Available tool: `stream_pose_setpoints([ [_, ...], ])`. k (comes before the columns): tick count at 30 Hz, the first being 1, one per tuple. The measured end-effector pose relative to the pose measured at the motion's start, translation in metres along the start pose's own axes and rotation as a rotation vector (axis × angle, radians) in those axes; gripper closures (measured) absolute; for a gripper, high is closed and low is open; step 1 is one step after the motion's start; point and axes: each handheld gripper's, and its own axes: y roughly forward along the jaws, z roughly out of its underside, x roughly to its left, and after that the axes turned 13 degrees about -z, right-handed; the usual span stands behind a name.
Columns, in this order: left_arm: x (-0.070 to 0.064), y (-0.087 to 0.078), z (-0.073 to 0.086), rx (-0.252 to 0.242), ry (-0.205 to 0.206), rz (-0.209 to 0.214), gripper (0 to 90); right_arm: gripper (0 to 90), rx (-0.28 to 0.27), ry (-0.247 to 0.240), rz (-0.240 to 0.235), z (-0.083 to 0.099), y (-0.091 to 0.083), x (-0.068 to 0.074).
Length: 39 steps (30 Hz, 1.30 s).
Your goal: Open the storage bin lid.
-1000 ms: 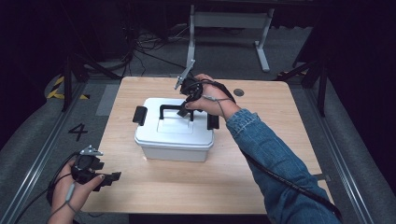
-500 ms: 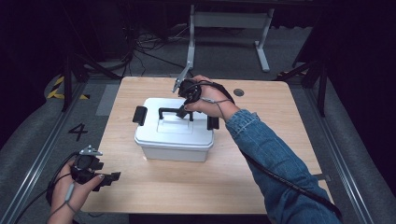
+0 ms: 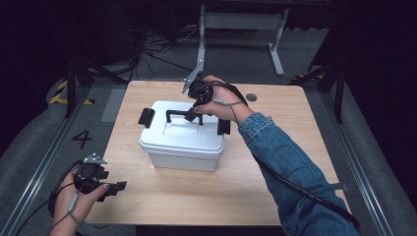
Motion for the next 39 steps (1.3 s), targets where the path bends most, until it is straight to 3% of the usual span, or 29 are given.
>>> stream_pose_setpoints([
  [16, -0.002, 0.005, -0.007, 0.006, 0.021, 0.000, 21.7, 84.7, -0.057, -0.001, 0.028, 0.003, -0.044, 0.013],
  [26, -0.005, 0.012, -0.020, 0.021, 0.024, 0.011, 22.0, 84.6, -0.085, 0.018, 0.078, 0.024, -0.077, 0.021],
  [39, -0.009, 0.022, -0.039, 0.032, 0.037, 0.025, 22.3, 84.6, -0.115, 0.076, 0.125, 0.069, -0.117, 0.028],
])
